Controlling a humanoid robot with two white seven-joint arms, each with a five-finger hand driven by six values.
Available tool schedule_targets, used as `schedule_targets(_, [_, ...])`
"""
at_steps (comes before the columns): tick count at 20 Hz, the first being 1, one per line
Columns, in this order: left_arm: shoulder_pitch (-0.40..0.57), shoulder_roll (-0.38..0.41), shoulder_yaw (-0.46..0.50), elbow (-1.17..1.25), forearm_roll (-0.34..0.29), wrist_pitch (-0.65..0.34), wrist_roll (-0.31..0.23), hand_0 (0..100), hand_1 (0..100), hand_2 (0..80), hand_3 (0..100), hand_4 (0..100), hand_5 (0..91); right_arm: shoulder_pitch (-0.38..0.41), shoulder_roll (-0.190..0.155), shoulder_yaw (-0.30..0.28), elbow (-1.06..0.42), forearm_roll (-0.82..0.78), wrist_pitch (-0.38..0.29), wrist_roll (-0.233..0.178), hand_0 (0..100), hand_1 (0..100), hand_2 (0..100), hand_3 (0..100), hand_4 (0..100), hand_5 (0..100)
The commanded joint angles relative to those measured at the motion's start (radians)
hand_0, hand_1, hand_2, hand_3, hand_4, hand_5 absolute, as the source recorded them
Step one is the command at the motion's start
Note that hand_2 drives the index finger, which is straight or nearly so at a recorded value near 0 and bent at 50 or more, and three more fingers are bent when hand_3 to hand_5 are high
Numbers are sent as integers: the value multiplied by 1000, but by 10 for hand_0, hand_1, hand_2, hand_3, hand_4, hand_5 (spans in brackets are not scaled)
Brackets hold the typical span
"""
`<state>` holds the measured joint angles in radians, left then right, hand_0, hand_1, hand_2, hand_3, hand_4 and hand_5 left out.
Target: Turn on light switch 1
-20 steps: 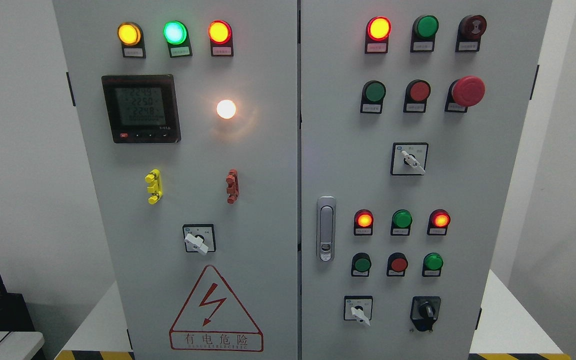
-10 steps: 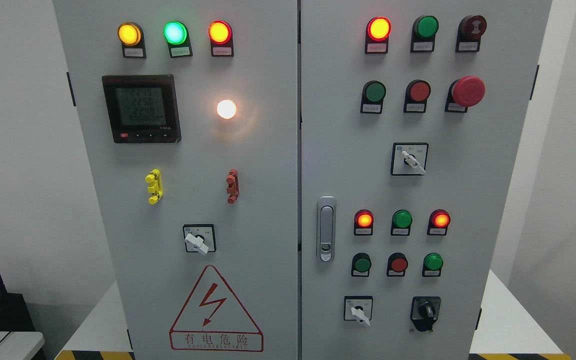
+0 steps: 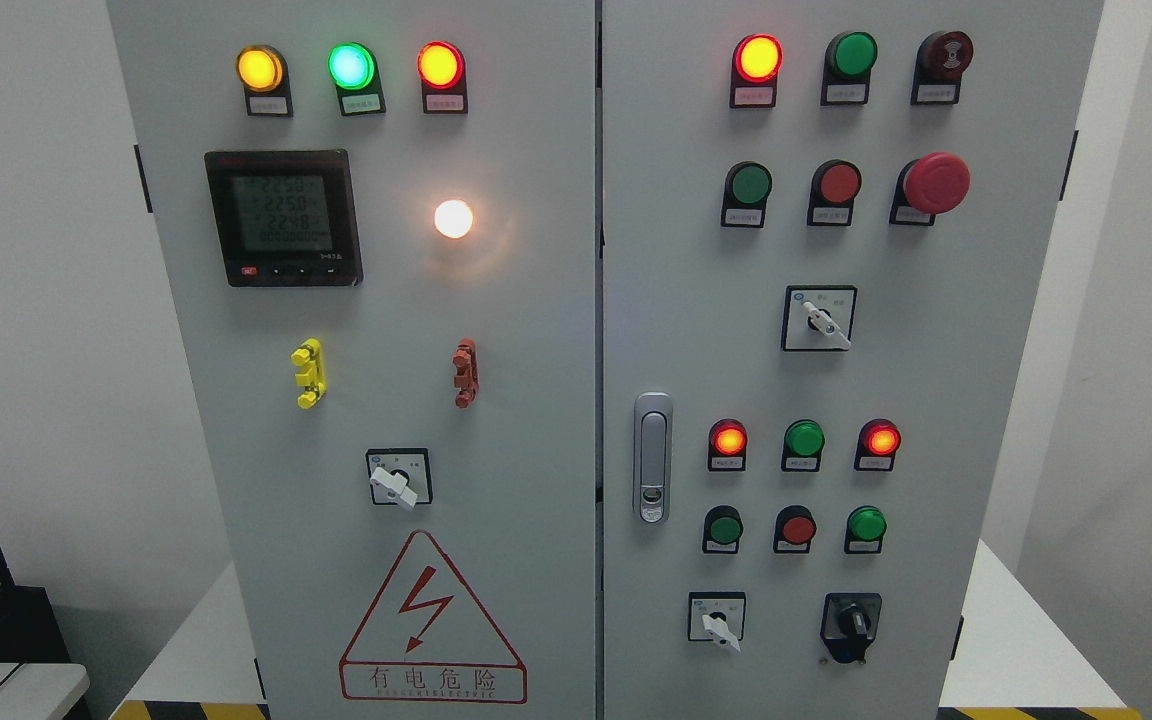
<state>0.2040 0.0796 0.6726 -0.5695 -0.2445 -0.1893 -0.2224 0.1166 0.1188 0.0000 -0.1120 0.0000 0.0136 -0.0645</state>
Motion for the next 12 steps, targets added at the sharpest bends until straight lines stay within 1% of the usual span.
schedule_targets(1, [-45, 74, -263, 473, 17, 30, -11, 323, 156, 0, 0, 0, 0, 0, 1, 17, 0, -25, -1, 0, 120, 389, 0, 0, 0, 0])
schedule_targets(3, [-69, 52, -291, 474, 19, 41, -3, 327, 152, 0, 0, 0, 0, 0, 1, 17, 0, -25, 0, 0, 120, 389, 0, 0, 0, 0])
schedule_targets(5, [-95, 28, -326, 476, 24, 93, -2, 330, 141, 0, 0, 0, 0, 0, -1, 17, 0, -25, 0, 0, 120, 389, 0, 0, 0, 0])
schedule_targets(6, [-117, 20, -329, 477, 24, 122, 3, 330, 137, 0, 0, 0, 0, 0, -1, 17, 0, -25, 0, 0, 120, 389, 0, 0, 0, 0])
schedule_targets(7, [-137, 9, -329, 477, 24, 145, 20, 332, 120, 0, 0, 0, 0, 0, -1, 17, 0, -25, 0, 0, 120, 389, 0, 0, 0, 0])
schedule_targets(9, [-158, -14, -347, 479, 21, 159, 80, 333, 106, 0, 0, 0, 0, 0, -1, 17, 0, -25, 0, 0, 120, 389, 0, 0, 0, 0])
schedule_targets(12, [-161, -46, -419, 477, 22, 189, 98, 337, 96, 0, 0, 0, 0, 0, -1, 17, 0, -25, 0, 0, 120, 389, 0, 0, 0, 0])
